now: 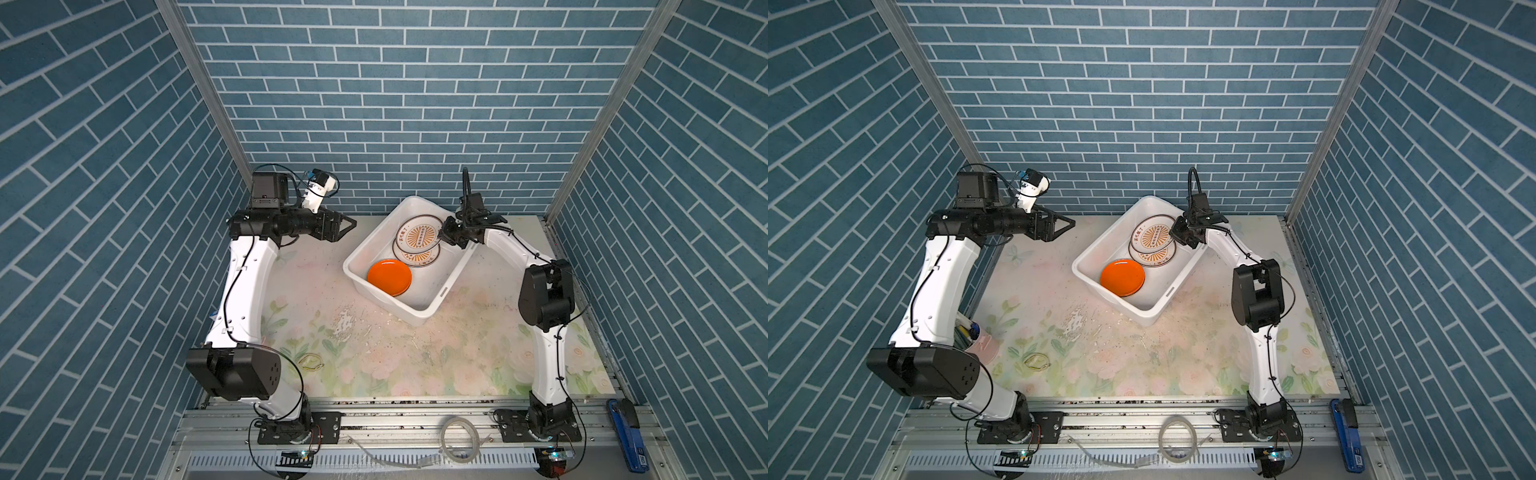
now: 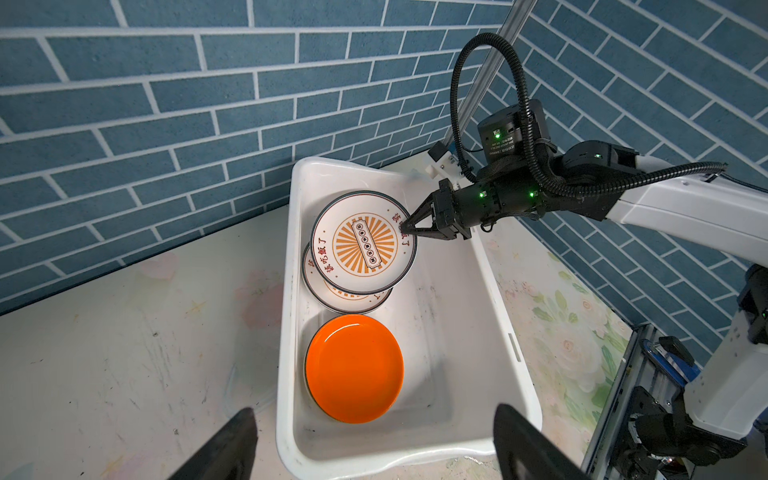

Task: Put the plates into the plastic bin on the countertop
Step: 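Lower the upright plate with the right gripper onto the sunburst stack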

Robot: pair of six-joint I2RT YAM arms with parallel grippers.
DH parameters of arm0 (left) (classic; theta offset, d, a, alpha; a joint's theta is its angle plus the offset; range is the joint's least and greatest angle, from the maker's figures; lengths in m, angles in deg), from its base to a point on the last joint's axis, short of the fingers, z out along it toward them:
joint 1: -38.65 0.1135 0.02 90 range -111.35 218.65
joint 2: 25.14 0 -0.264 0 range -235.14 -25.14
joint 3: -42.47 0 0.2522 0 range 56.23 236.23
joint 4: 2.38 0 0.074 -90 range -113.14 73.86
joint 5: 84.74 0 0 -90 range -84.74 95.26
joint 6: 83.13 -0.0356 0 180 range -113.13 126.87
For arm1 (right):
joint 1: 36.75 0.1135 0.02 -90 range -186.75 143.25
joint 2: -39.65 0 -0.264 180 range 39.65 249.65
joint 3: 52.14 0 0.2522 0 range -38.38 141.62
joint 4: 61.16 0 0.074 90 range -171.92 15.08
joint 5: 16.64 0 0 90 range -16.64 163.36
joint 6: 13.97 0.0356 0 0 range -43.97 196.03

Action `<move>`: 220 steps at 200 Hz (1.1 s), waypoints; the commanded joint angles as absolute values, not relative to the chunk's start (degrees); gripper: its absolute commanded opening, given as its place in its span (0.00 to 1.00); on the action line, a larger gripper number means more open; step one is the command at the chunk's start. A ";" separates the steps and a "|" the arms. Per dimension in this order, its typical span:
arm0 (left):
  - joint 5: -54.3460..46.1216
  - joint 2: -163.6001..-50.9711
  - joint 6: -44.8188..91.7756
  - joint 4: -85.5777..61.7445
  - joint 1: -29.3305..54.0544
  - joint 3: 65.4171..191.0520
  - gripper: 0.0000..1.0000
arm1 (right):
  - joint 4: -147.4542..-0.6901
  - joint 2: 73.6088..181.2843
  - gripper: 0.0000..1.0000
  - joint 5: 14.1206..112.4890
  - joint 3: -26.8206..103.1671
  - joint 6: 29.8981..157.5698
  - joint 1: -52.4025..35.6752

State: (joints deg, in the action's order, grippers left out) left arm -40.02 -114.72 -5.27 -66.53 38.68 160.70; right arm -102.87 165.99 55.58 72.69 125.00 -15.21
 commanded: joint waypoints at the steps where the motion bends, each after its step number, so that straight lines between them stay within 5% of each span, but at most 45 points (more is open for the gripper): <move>1: -40.62 -113.29 -4.82 -66.06 38.70 160.14 0.90 | -101.76 167.09 0.00 55.86 73.16 127.10 -14.69; 220: -40.84 -112.86 -4.12 -65.45 38.65 159.50 0.90 | -101.68 170.67 0.02 56.66 73.77 130.00 -14.42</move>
State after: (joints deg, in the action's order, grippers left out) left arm -40.04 -113.85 -4.83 -66.31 38.68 159.69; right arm -102.76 169.68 57.04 72.69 127.76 -14.66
